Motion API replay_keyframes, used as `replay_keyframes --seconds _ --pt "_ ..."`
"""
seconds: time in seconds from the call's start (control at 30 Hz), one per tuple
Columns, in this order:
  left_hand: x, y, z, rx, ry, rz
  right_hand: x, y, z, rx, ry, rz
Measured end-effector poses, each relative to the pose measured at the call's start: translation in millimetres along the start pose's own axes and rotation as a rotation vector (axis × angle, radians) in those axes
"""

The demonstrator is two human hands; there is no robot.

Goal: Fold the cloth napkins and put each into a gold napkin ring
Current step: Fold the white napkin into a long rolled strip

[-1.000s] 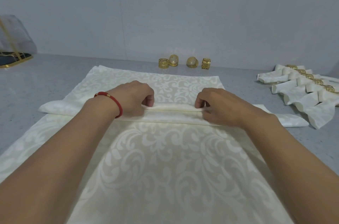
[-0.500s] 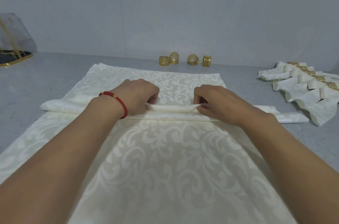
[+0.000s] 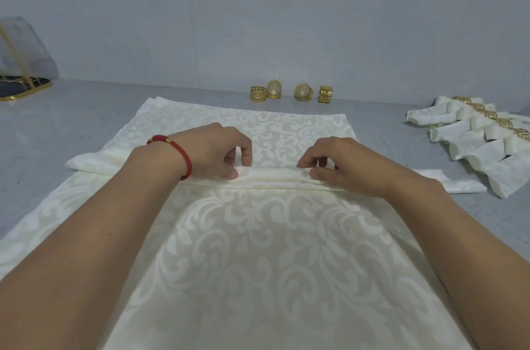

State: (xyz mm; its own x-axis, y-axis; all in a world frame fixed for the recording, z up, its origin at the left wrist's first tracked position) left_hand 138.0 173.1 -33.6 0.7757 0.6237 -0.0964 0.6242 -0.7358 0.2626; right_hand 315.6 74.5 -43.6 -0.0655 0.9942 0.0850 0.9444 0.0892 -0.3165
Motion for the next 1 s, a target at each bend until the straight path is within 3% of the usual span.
replay_keyframes --seconds 0.23,0.47,0.63,0.77,1.0 --pt "-6.7 5.1 4.0 0.013 -0.131 -0.021 -8.2 -22.0 -4.8 -0.046 -0.087 -0.04" --pt "-2.5 6.2 10.4 -0.02 -0.151 -0.007 -11.1 -32.1 -1.4 -0.144 -0.169 0.0" --pt "1.9 2.9 15.3 -0.005 -0.186 -0.037 4.6 -38.1 -4.6 -0.022 0.209 0.038" --pt "-0.4 1.7 15.5 -0.044 -0.219 -0.054 13.3 -30.0 57.1 -0.166 -0.063 0.173" --pt "-4.8 3.8 14.4 0.02 -0.119 -0.115 18.2 -21.3 64.2 -0.116 -0.162 0.233"
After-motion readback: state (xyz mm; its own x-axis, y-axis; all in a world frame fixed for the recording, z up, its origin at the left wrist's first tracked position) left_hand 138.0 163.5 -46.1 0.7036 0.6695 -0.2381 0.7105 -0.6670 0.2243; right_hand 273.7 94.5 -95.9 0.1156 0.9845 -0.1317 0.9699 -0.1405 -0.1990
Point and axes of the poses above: each hand's wrist, its own x-axis towards the middle knuckle, its own z-axis out of the palm, y = z × x, the point moved 8 cm from there along x, towards the middle knuckle, and after that the axes turned 1 degree about -z, right-handed, at the moved point
